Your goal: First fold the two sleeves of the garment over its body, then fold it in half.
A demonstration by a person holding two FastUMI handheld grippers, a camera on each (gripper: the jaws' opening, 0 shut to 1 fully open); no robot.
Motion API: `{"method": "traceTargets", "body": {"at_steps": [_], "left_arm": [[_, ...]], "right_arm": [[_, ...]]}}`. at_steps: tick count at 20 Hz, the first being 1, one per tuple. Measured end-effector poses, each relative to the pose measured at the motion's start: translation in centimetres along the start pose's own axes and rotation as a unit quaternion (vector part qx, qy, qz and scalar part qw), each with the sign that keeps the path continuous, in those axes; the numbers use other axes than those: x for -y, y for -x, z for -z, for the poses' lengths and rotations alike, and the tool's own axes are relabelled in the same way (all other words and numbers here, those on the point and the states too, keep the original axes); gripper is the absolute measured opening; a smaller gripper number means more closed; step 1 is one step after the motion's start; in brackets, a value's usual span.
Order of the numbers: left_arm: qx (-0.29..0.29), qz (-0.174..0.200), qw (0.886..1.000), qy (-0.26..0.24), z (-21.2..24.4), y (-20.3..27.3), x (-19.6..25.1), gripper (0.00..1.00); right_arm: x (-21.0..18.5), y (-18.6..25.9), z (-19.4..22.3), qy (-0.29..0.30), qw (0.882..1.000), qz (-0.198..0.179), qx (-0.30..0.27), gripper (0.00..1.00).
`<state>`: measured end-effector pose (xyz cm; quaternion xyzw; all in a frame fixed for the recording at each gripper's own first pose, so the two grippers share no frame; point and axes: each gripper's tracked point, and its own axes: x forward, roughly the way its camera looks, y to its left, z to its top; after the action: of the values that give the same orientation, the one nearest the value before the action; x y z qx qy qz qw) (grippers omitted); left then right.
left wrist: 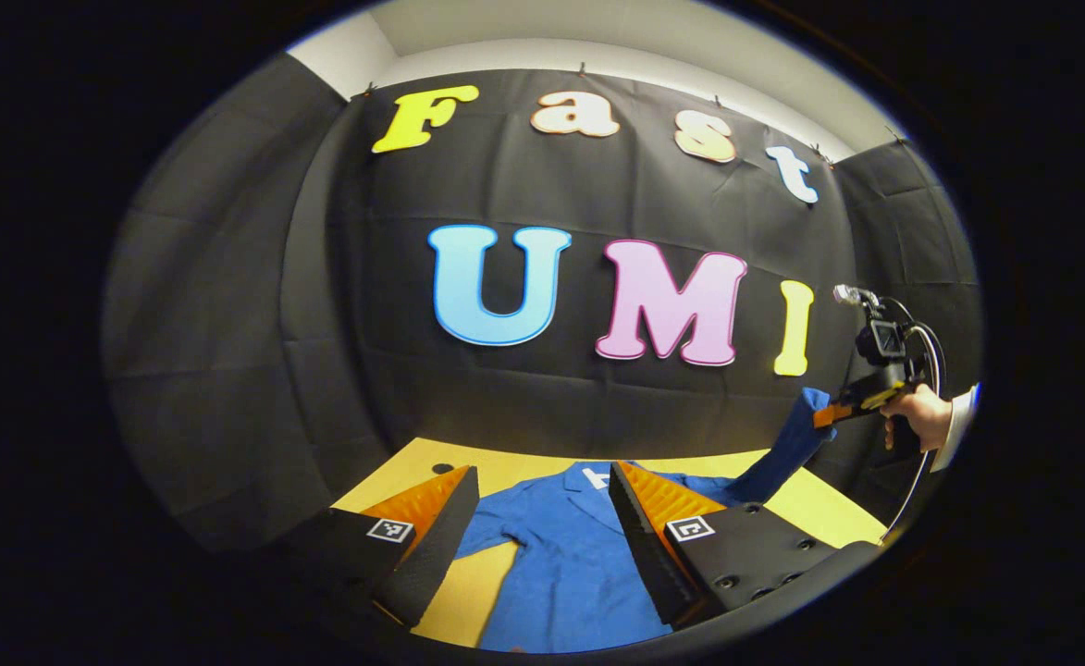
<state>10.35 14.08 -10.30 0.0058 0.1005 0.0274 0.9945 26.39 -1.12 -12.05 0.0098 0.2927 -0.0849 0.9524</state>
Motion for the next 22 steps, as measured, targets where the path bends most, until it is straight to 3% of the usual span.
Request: {"method": "traceTargets", "body": {"at_steps": [6, 11, 16, 18, 20, 21, 22], "left_arm": [[-0.018, -0.059, 0.998, 0.009, 2.8, 1.7, -7.6, 0.82], [-0.051, -0.112, 0.992, 0.019, 6.4, 3.4, -12.7, 0.82], [-0.108, -0.165, 0.98, 0.018, 10.6, 5.3, -16.4, 0.82], [-0.118, -0.177, 0.977, 0.017, 11.6, 6.2, -17.4, 0.82], [-0.126, -0.181, 0.975, 0.026, 12.6, 6.6, -17.9, 0.82], [-0.129, -0.182, 0.974, 0.035, 13.0, 6.4, -18.0, 0.82], [-0.13, -0.179, 0.974, 0.046, 13.5, 5.8, -18.1, 0.82]], "right_arm": [[-17.2, -1.9, -0.7, 0.048, 0.994, -0.099, 0.005, 0.01], [-31.2, -8.2, 7.0, 0.068, 0.981, -0.173, -0.052, 0.01], [-36.7, -15.0, 17.5, 0.088, 0.968, -0.177, -0.156, 0.01], [-37.2, -16.5, 19.4, 0.075, 0.966, -0.177, -0.175, 0.03], [-38.5, -16.5, 19.7, 0.044, 0.96, -0.199, -0.194, 0.04], [-40.0, -15.5, 19.9, 0.023, 0.95, -0.233, -0.204, 0.31], [-40.7, -14.9, 19.4, 0.019, 0.945, -0.254, -0.205, 0.37]]}}
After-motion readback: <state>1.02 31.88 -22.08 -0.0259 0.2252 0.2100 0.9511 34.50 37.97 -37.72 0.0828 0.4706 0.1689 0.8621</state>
